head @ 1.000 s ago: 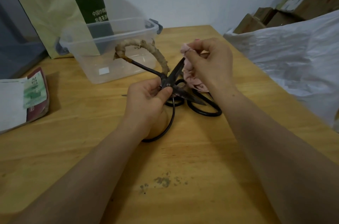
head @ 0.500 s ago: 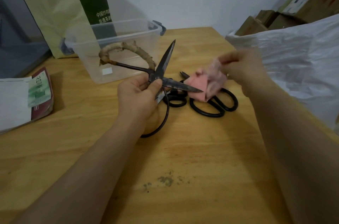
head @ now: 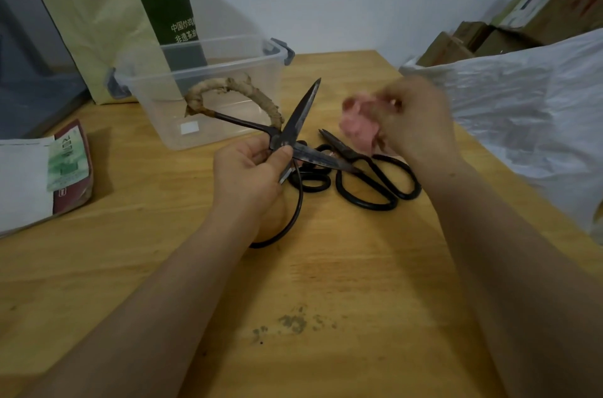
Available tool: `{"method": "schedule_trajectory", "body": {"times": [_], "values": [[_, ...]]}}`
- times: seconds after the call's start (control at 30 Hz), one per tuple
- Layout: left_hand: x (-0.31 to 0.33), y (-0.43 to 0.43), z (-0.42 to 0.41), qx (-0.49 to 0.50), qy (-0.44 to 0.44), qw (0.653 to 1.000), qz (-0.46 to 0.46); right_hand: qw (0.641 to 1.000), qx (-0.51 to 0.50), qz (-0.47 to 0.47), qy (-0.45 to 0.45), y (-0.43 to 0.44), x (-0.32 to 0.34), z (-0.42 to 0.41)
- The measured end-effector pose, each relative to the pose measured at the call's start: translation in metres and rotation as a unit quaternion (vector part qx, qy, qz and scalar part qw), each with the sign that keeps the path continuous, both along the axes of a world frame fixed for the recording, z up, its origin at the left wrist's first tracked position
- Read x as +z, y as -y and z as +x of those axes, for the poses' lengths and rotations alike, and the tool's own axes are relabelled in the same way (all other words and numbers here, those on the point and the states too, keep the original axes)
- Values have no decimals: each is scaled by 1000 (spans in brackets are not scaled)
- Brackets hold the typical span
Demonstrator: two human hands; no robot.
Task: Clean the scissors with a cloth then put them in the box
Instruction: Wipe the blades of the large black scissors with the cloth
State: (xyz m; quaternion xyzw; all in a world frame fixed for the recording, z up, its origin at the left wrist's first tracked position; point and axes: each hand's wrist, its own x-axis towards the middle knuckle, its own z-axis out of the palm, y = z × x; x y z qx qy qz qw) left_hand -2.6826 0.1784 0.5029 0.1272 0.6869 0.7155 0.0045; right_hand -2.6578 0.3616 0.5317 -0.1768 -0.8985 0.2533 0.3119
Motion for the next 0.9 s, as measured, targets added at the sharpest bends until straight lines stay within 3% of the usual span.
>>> {"method": "schedule_trajectory", "body": {"times": [0.03, 0.1, 0.27, 0.37, 0.57, 0.83, 0.9], "values": [[-1, -1, -1, 2, 1, 1000, 0, 997, 17, -17, -69, 4, 3, 2], [-2, -2, -2, 4, 8, 1000, 3, 986, 101, -69, -110, 17, 4, 3], [0, -2, 3, -11, 21, 999, 31, 958, 203, -204, 11, 42, -4, 0], [0, 1, 3, -13, 18, 999, 28, 900, 275, -338, 26, 44, -2, 5], [-3, 2, 2, -54, 11, 998, -5, 872, 291, -393, 12, 46, -14, 0], [-1, 0, 0, -108, 51, 990, 76, 820, 319, -475, -20, 40, -13, -3], [-2, 0, 0, -96, 67, 990, 76, 824, 319, -468, -11, 40, -12, -2]]}}
